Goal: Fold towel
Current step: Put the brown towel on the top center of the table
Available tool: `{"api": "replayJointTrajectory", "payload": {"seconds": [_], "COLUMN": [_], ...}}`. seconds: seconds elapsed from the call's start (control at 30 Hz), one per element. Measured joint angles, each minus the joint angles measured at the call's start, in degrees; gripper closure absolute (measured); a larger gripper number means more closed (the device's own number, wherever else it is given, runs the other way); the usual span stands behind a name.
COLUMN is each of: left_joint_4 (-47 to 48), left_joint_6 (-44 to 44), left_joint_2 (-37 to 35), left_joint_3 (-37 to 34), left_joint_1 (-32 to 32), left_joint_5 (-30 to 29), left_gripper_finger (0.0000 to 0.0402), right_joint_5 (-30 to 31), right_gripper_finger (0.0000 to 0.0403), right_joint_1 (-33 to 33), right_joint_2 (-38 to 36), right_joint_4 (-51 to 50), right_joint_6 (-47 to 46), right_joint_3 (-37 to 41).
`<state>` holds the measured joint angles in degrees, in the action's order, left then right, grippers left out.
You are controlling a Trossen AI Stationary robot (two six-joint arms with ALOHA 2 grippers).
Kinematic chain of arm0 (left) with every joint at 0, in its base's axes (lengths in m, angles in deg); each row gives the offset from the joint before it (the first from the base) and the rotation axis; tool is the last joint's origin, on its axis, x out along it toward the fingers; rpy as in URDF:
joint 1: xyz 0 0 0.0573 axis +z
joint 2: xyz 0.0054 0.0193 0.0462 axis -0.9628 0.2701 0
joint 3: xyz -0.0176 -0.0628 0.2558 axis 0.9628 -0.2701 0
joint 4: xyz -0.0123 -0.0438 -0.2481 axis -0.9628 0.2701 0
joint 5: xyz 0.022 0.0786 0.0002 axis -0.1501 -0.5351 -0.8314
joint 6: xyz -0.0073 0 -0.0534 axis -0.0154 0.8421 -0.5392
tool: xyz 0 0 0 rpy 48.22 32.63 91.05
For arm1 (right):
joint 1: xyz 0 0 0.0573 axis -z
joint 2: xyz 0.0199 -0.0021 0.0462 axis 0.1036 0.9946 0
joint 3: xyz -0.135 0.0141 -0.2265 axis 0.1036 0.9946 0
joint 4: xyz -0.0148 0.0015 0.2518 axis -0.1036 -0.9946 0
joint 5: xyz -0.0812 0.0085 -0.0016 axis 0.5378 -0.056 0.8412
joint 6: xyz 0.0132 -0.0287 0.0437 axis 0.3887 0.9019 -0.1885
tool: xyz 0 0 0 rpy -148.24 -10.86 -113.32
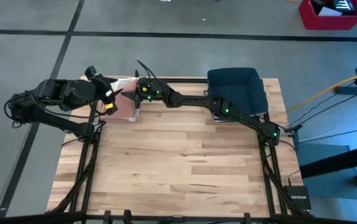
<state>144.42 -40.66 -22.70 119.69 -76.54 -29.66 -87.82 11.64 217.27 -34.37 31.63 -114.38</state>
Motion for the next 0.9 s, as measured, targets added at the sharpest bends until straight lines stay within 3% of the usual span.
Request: {"api": "replayJointTrajectory", "payload": {"seconds": [0.17, 0.37, 0.5, 0.73, 0.9], "left_joint_4": [0.0, 0.1, 0.2, 0.2, 2.0], "left_joint_6": [-0.1, -0.3, -1.0, -1.0, -2.8], "left_joint_2": [0.0, 0.0, 0.0, 0.0, 0.0], "left_joint_3": [0.0, 0.0, -0.1, -0.1, -0.1], "left_joint_1": [0.0, 0.0, 0.0, 0.0, 0.0], "left_joint_5": [0.0, 0.0, 0.0, 0.0, 0.0], "left_gripper_finger": [0.0215, 0.0215, 0.0215, 0.0215, 0.0215], "right_joint_5": [-4.4, -10.8, -10.4, -9.4, -7.7], "right_gripper_finger": [0.0393, 0.0389, 0.0393, 0.0393, 0.0393], "right_joint_1": [0.1, 0.6, 0.8, 0.7, 0.0], "right_joint_2": [-0.7, -5.7, -6.8, -8.4, -9.3], "right_joint_4": [-1.3, -13.1, -24.0, -32.1, -43.1], "right_joint_6": [-0.3, -4.2, -1.0, 1.4, 4.8], "right_joint_3": [0.1, -0.1, 0.0, -0.1, 0.1]}}
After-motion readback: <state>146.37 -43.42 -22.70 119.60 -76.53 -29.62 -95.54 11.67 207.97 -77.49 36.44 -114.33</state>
